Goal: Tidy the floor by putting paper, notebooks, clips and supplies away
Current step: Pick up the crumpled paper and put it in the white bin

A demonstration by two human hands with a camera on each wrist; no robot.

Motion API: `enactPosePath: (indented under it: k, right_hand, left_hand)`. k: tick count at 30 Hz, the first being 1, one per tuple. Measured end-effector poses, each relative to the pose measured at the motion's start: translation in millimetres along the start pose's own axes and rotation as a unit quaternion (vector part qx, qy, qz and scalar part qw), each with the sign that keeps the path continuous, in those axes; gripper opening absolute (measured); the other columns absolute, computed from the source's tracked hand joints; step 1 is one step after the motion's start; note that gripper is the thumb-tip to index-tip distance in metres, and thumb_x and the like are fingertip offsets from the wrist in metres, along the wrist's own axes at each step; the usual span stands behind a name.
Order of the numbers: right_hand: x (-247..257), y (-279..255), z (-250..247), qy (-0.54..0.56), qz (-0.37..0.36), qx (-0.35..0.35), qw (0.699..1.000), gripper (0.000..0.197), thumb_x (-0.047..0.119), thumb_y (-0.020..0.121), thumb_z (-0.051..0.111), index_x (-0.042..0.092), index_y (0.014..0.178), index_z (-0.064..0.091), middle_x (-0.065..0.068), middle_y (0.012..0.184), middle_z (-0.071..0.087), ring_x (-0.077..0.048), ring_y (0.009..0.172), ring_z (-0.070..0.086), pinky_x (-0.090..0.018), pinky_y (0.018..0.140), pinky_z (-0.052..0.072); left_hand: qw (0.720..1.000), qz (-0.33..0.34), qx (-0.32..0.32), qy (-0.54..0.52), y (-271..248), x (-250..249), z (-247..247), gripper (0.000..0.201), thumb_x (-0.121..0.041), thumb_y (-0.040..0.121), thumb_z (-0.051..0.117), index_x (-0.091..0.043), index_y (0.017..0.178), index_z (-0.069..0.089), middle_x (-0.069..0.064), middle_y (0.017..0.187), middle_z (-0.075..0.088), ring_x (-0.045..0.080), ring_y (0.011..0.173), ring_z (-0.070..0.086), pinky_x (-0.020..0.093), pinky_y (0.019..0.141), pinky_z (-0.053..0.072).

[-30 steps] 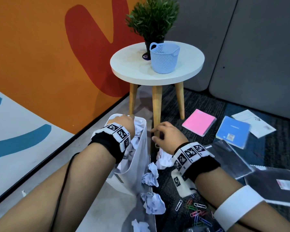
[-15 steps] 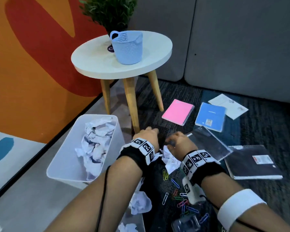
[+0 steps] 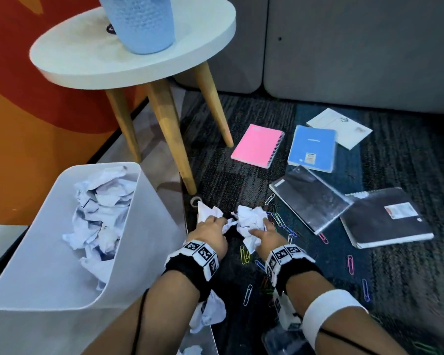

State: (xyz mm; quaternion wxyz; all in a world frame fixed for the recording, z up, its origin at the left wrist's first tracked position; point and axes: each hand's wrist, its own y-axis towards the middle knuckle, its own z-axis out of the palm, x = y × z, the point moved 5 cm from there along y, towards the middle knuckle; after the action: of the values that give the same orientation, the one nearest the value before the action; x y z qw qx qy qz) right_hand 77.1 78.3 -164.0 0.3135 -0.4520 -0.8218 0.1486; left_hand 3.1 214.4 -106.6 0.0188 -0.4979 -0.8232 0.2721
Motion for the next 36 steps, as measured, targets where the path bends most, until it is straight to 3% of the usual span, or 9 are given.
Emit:
enactPosePath:
  k: [3, 6, 13, 18, 22, 26, 30, 32, 36]
  right_hand:
    - [-4, 5, 9, 0.018, 0.009, -0.009, 1.0, 0.049, 0.004, 0.094, 0.043, 0.02, 0.141, 0.041, -0.006, 0.158, 0.01, -0.017, 0.138, 0.036, -0.02, 0.108, 0.028]
    - [-9, 6, 7, 0.047, 0.035, -0.049, 0.997, 0.036, 0.007, 0.091, 0.047, 0.009, 0.126, 0.057, -0.013, 0.148, 0.035, -0.023, 0.127, 0.049, -0.023, 0.102, 0.037]
    - [-13, -4, -6, 0.072, 0.071, -0.082, 0.992, 0.025, 0.021, 0.091, 0.057, 0.009, 0.108, 0.07, -0.012, 0.116, 0.067, -0.026, 0.108, 0.062, -0.03, 0.094, 0.049]
    - [2, -23, -33, 0.124, 0.045, -0.129, 0.983, 0.023, 0.025, 0.09, 0.058, 0.013, 0.103, 0.073, -0.006, 0.11, 0.07, -0.024, 0.102, 0.064, -0.028, 0.087, 0.049]
    - [26, -43, -66, 0.167, -0.006, -0.172, 0.971, 0.019, 0.024, 0.088, 0.062, 0.014, 0.099, 0.074, -0.005, 0.103, 0.073, -0.021, 0.099, 0.066, -0.022, 0.083, 0.046]
    - [51, -63, -96, 0.192, -0.069, -0.209, 0.957, 0.02, 0.027, 0.087, 0.065, 0.014, 0.098, 0.074, -0.002, 0.101, 0.073, -0.016, 0.092, 0.066, -0.02, 0.084, 0.047]
    - [71, -82, -123, 0.2, -0.137, -0.239, 0.94, 0.018, 0.025, 0.085, 0.067, 0.012, 0.096, 0.074, -0.004, 0.095, 0.071, -0.015, 0.081, 0.062, -0.024, 0.083, 0.051]
    - [80, -88, -132, 0.226, -0.169, -0.25, 0.926, 0.017, 0.021, 0.084, 0.068, 0.01, 0.094, 0.074, -0.006, 0.094, 0.071, -0.018, 0.082, 0.065, -0.031, 0.084, 0.053]
    - [99, -105, -148, 0.244, -0.192, -0.249, 0.918, 0.02, 0.026, 0.087, 0.064, 0.018, 0.103, 0.072, -0.002, 0.101, 0.069, -0.014, 0.083, 0.064, -0.025, 0.084, 0.051]
  left_hand:
    - [1.0, 0.003, 0.001, -0.013, -3, 4, 12, 0.047, -0.022, 0.09, 0.047, -0.027, 0.137, 0.04, 0.001, 0.143, 0.039, 0.026, 0.128, 0.042, 0.038, 0.105, 0.039]
    - [1.0, 0.004, 0.007, -0.019, -7, 5, 20, 0.048, -0.023, 0.091, 0.047, -0.027, 0.138, 0.039, -0.001, 0.144, 0.038, 0.023, 0.13, 0.041, 0.038, 0.107, 0.038]
    - [1.0, -0.008, 0.003, -0.03, -16, 3, 21, 0.056, -0.026, 0.091, 0.05, -0.028, 0.143, 0.03, -0.001, 0.148, 0.032, 0.022, 0.131, 0.04, 0.04, 0.105, 0.04]
    - [0.997, -0.003, 0.0, -0.071, -28, -4, 15, 0.093, -0.042, 0.082, 0.063, -0.036, 0.149, -0.001, 0.001, 0.16, -0.007, 0.026, 0.14, 0.031, 0.039, 0.11, 0.035]
    - [0.991, 0.014, -0.039, -0.13, -42, -18, 3, 0.111, -0.047, 0.075, 0.071, -0.045, 0.145, -0.015, -0.003, 0.157, -0.024, 0.02, 0.137, 0.038, 0.028, 0.103, 0.04]
    - [0.974, 0.024, -0.102, -0.2, -54, -29, -20, 0.095, -0.033, 0.082, 0.069, -0.036, 0.15, 0.003, 0.001, 0.16, -0.008, 0.02, 0.127, 0.049, 0.023, 0.099, 0.038]
    - [0.963, 0.028, -0.161, -0.214, -68, -32, -54, 0.063, -0.026, 0.086, 0.066, -0.021, 0.14, 0.034, 0.003, 0.157, 0.009, 0.021, 0.132, 0.041, 0.02, 0.1, 0.033]
    - [0.959, 0.032, -0.184, -0.214, -77, -32, -69, 0.058, -0.025, 0.085, 0.067, -0.016, 0.135, 0.039, 0.006, 0.155, 0.014, 0.021, 0.136, 0.035, 0.019, 0.101, 0.031]
    - [0.956, -0.001, -0.211, -0.203, -100, -29, -98, 0.056, -0.034, 0.084, 0.067, -0.02, 0.132, 0.041, 0.004, 0.153, 0.018, 0.024, 0.127, 0.045, 0.027, 0.1, 0.039]
